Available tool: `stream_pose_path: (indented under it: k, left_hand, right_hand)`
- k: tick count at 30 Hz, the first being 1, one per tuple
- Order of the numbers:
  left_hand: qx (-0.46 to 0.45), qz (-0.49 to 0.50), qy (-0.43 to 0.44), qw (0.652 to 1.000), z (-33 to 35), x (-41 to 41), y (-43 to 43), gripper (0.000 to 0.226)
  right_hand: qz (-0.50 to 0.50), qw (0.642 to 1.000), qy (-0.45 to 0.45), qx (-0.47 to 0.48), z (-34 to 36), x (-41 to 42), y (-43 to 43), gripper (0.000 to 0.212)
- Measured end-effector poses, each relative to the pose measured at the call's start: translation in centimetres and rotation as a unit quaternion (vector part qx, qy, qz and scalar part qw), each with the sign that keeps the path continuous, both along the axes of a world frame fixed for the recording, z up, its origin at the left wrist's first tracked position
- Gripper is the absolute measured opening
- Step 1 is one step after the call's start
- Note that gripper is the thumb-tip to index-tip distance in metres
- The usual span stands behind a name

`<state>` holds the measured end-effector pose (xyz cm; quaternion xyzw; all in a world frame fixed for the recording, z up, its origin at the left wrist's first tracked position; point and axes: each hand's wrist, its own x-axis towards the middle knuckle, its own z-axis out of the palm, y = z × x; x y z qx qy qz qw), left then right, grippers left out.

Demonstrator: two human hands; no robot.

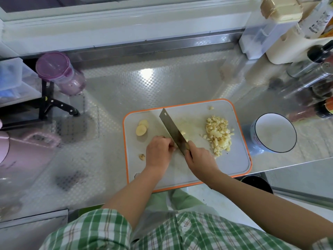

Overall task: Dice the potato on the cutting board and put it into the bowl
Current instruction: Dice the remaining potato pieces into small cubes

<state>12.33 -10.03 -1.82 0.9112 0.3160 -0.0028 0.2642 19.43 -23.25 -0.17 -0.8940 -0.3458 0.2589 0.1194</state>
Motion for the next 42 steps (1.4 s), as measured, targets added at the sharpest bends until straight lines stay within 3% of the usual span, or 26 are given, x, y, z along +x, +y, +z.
stream_pose_path:
  k: [6, 22, 25, 32, 42]
  left_hand:
    - [0.002, 0.002, 0.005, 1.0, -0.1, -1.0, 0.4, 0.011]
    - [0.033, 0.01, 0.009, 0.999, -0.1, -0.4, 0.2, 0.013]
    - [0.034, 0.008, 0.013, 0.999, -0.2, -0.4, 0.4, 0.014]
    - [0.009, -0.004, 0.016, 1.0, -0.1, -0.8, 0.8, 0.011]
    - [0.003, 0.148, -0.04, 0.988, 0.6, -1.5, 1.6, 0.012]
  right_hand:
    - [-0.023, 0.998, 0.027, 0.051, 1.2, 0.5, -0.3, 0.014]
    - [0.006, 1.0, 0.022, -0.008, 0.6, -1.1, 0.6, 0.005]
    - [-0.002, 1.0, 0.013, -0.018, 0.4, -1.3, 0.6, 0.017]
    - [-0.068, 0.995, 0.029, 0.065, 1.0, 0.7, 0.7, 0.01]
    - [0.01, 0.997, 0.046, 0.064, 0.6, -2.0, 0.7, 0.011]
